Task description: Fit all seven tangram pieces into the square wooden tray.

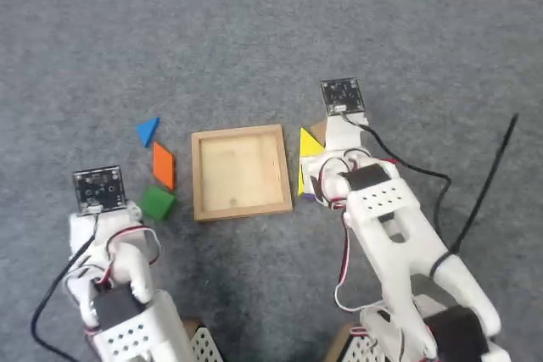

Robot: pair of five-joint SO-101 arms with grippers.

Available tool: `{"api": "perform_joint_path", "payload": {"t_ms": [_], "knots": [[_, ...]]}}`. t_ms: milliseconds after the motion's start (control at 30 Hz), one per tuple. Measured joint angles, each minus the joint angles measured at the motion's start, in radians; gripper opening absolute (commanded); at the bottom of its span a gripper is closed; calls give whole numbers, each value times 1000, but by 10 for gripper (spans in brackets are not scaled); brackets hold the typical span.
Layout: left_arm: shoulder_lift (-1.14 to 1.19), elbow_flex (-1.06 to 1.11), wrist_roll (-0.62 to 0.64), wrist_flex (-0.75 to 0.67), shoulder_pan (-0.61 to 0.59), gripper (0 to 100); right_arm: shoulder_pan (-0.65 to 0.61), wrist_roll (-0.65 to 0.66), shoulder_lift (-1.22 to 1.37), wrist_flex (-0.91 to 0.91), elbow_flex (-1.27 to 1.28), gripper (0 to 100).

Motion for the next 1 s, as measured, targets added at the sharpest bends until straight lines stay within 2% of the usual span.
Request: {"api": "perform_joint_path", "payload": {"t_ms": [100, 233, 300, 467, 733, 900, 1000], "knots": [[0, -98, -12, -20, 15, 21, 2, -41, 12, 0, 0, 146], [3, -253, -3, -9, 109, 100, 3, -57, 14, 0, 0, 151], [63, -334, 20, 11, 157, 105, 2, -57, 14, 0, 0, 151], [408, -548, 51, 72, 250, 115, 2, -57, 14, 0, 0, 151], [1145, -887, 54, 230, 298, 244, 2, -58, 23, -2, 0, 155], [1407, -1002, 54, 256, 298, 250, 3, -63, 23, -2, 0, 155], [1508, -1028, 54, 222, 292, 250, 2, -63, 23, -2, 0, 155]]}}
